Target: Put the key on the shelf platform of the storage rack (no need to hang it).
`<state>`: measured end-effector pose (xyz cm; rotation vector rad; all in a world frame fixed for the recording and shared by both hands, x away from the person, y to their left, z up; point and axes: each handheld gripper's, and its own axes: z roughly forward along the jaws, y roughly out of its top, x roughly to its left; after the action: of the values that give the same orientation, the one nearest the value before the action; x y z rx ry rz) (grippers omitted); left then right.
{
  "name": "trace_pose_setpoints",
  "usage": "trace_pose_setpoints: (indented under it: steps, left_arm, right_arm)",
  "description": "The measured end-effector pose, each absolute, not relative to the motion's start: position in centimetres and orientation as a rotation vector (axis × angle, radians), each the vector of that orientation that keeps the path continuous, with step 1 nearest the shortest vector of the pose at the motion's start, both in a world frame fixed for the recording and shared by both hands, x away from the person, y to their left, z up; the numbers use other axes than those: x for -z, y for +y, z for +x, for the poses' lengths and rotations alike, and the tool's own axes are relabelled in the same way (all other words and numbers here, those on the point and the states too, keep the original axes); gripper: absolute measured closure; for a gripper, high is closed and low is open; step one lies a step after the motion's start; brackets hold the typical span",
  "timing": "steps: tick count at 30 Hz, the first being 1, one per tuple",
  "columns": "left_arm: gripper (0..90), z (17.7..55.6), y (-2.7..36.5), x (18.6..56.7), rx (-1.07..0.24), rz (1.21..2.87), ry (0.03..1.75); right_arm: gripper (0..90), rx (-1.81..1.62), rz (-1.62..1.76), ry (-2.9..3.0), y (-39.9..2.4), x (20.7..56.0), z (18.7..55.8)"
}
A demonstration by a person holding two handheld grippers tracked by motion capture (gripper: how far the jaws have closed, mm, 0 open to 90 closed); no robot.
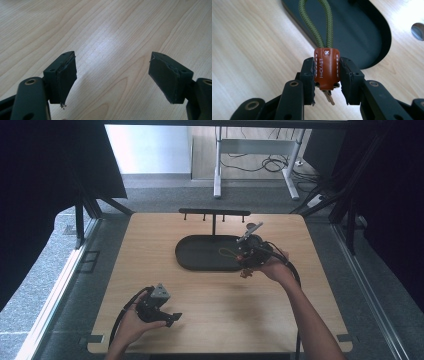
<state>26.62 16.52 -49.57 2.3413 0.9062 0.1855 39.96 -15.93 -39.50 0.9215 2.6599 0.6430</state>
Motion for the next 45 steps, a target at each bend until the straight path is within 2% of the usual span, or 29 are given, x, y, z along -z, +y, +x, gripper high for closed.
trace_pose_setpoints:
  steps: [22,45]
  left_arm:
    - [23.2,26.7,17.5,49.2,-0.19,2.308,0.921]
    - [23.2,26.6,17.1,49.3,-0.192,2.316,0.914]
  right_arm:
    - [66.2,-0.618,0.924,2.658,-13.2,39.8,46.0]
    - [65.6,-0.617,0.9,2.616,-12.2,43.0,48.1]
